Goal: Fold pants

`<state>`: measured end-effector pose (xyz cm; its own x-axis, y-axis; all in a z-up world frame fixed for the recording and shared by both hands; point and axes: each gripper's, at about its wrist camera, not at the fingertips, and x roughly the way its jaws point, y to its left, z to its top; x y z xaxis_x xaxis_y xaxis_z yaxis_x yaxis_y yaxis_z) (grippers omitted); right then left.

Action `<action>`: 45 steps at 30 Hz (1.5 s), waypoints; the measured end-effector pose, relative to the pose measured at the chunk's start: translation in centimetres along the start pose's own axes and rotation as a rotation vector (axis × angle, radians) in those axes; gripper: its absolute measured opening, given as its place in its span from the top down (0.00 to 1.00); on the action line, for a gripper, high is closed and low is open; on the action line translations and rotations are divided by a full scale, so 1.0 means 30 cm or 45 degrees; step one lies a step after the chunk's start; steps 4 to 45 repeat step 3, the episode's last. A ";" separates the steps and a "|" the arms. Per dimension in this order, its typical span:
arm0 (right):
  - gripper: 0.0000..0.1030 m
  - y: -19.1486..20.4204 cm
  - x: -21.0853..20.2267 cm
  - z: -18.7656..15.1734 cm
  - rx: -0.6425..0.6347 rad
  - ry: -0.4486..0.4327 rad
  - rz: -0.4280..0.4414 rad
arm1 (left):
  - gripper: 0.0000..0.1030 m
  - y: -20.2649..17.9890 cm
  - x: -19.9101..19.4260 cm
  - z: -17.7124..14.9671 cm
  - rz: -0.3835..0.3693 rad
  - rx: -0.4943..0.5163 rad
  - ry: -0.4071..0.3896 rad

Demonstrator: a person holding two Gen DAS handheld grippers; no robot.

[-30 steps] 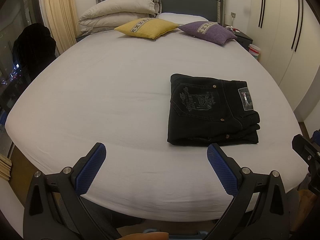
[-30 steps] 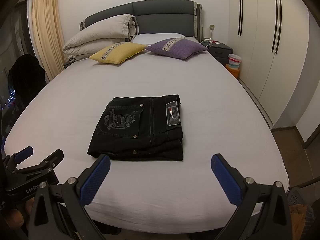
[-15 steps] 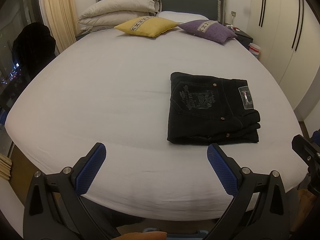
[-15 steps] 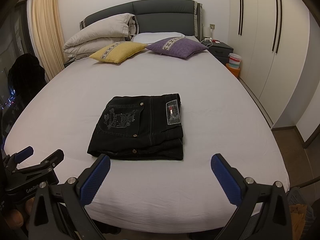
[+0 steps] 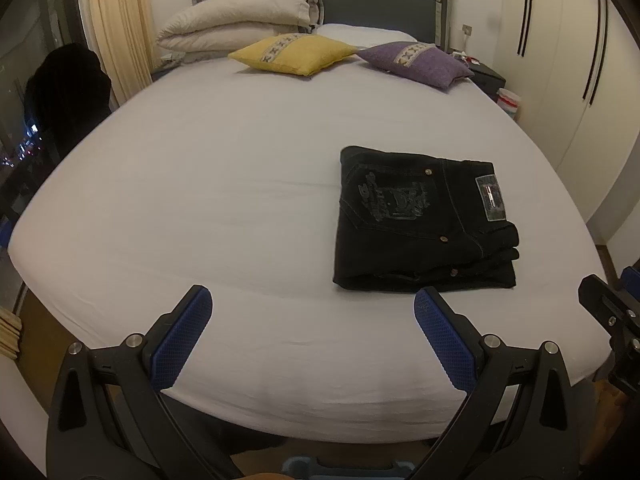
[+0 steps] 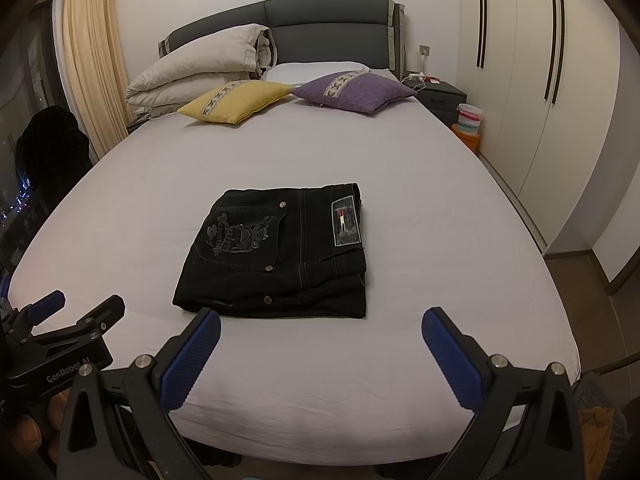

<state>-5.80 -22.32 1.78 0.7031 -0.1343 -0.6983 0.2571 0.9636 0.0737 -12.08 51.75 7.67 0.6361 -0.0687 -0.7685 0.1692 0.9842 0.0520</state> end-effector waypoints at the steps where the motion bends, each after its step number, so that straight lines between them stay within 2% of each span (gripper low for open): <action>1: 0.00 0.000 0.000 -0.008 0.001 0.001 0.000 | 0.00 -0.002 -0.001 -0.001 0.012 0.006 -0.005; 45: 0.00 -0.005 -0.004 -0.022 0.007 0.004 0.002 | 0.00 0.001 0.001 0.002 0.007 0.008 -0.006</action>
